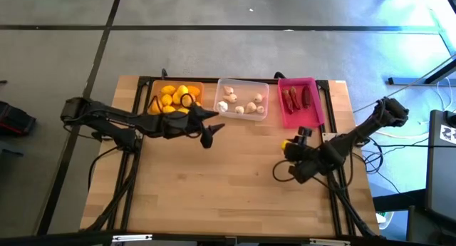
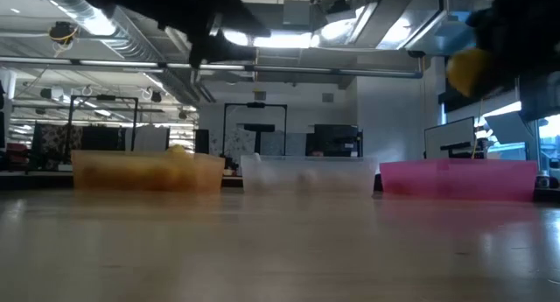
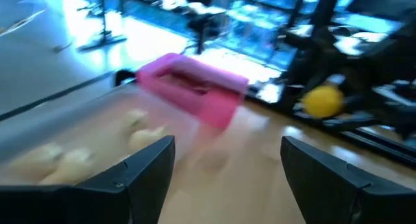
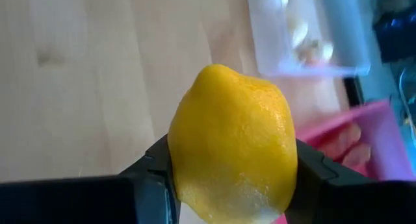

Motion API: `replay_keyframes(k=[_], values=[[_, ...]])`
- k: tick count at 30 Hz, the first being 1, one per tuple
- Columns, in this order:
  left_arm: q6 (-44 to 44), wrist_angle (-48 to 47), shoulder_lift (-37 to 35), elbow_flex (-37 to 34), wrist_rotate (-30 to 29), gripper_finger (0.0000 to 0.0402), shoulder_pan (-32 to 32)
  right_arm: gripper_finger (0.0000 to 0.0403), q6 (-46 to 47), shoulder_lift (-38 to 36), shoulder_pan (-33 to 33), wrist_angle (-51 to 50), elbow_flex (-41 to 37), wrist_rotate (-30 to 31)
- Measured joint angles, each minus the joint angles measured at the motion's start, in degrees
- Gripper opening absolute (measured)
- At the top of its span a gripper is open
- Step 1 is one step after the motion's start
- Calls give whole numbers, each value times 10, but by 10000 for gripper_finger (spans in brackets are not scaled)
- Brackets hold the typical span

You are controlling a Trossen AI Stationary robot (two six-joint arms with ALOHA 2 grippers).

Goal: Sort produce into baskets
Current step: Put the yellow lemon into the orange bin

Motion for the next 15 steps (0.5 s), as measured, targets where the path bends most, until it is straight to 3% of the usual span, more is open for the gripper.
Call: replay_keyframes(k=[7,15], values=[[13,132,61,5,21,276,-34,167,-135,1,-56,136,0,60],[-25,140,168,97,38,276,-59,167,-273,1,-105,286,0,79]])
